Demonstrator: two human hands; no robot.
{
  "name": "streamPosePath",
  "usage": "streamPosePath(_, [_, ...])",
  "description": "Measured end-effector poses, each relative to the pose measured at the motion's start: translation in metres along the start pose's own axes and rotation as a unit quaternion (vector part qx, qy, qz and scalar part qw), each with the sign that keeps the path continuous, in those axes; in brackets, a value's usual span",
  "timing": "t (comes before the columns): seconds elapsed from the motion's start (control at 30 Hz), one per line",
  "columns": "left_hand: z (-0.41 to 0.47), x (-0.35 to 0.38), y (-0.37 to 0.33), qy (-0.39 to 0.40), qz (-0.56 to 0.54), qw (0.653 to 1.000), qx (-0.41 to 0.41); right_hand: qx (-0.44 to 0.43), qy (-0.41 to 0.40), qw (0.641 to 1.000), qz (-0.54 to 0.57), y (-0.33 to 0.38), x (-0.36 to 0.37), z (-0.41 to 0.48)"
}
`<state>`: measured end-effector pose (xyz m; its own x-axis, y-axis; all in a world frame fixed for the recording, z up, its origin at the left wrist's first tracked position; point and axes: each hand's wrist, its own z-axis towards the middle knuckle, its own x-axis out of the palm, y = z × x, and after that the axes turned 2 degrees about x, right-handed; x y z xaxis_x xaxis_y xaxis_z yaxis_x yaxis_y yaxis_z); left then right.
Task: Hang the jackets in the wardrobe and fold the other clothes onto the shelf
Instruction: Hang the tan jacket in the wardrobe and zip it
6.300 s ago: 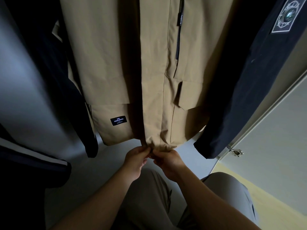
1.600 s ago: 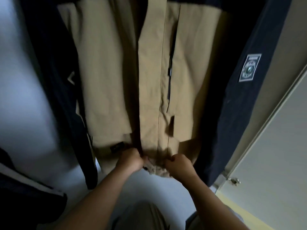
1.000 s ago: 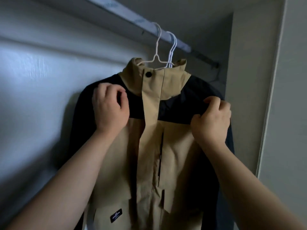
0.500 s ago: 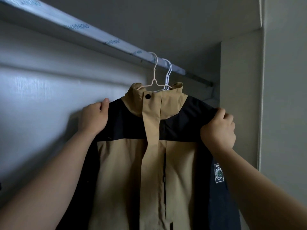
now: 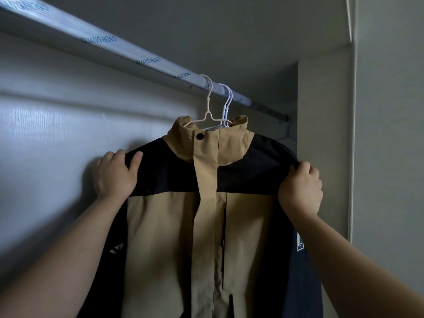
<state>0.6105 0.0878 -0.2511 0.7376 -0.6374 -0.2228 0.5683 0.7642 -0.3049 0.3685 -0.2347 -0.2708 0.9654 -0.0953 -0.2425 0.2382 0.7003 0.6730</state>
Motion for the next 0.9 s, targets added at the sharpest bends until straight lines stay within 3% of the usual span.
streamPosePath(0.13, [-0.002, -0.002, -0.01, -0.012, 0.123, 0.992, 0.003, 0.067, 0.046, 0.99, 0.118, 0.002, -0.003, 0.02])
streamPosePath(0.27, [-0.006, 0.0, -0.021, -0.004, 0.151, 0.988, 0.001, 0.05, 0.048, 0.984, 0.163, -0.008, -0.009, 0.043])
streamPosePath(0.43, [-0.01, 0.008, -0.026, 0.017, 0.131, 0.991, -0.02, -0.002, 0.043, 0.984, 0.173, -0.023, -0.015, 0.054])
streamPosePath(0.53, [-0.011, 0.01, -0.024, 0.045, 0.088, 0.993, -0.06, -0.007, 0.092, 0.983, 0.159, -0.025, -0.017, 0.051])
streamPosePath(0.63, [-0.006, 0.008, -0.024, 0.054, 0.036, 0.993, -0.096, 0.053, 0.133, 0.951, 0.276, -0.031, -0.019, 0.053])
streamPosePath(0.7, [-0.003, 0.006, -0.031, 0.029, 0.003, 0.998, -0.064, 0.075, 0.126, 0.937, 0.317, -0.035, -0.019, 0.055])
streamPosePath(0.8, [0.0, 0.004, -0.051, -0.013, -0.04, 0.999, 0.009, 0.035, 0.132, 0.941, 0.308, -0.04, -0.017, 0.053])
streamPosePath(0.9, [0.007, 0.005, -0.07, -0.031, -0.092, 0.995, 0.02, 0.013, 0.123, 0.956, 0.266, -0.041, -0.018, 0.053])
